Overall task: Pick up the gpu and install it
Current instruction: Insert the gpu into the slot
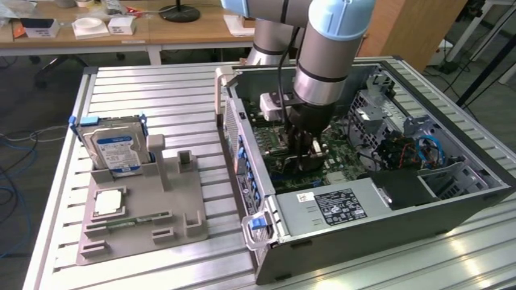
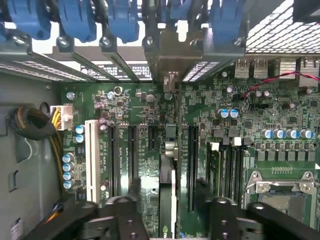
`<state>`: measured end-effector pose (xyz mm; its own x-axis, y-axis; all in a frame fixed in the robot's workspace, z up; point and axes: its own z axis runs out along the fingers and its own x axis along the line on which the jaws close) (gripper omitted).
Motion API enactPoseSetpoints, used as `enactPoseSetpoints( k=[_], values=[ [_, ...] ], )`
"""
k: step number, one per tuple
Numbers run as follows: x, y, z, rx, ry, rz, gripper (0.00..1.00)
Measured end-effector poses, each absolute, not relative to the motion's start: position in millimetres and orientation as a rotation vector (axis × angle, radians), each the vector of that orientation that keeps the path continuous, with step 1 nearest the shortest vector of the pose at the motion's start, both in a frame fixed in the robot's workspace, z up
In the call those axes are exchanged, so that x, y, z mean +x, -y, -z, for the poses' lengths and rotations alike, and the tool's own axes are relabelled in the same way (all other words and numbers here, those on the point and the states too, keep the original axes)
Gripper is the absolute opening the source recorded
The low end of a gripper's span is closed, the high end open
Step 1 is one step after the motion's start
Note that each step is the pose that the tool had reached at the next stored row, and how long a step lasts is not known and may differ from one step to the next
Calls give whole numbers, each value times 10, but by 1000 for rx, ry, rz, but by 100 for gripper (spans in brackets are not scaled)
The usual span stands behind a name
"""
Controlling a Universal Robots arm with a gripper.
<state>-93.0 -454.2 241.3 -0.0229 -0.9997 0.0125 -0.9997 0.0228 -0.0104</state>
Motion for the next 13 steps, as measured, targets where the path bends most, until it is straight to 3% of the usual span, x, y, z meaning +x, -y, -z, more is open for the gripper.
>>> enactPoseSetpoints(
  k=[1, 10, 13],
  values=[
    [-930, 4542, -2450, 2195, 2246, -25, 57],
    [-929, 4542, -2736, 2199, 2250, -16, 57],
    [-929, 4541, -2736, 2199, 2250, -16, 49]
  ],
)
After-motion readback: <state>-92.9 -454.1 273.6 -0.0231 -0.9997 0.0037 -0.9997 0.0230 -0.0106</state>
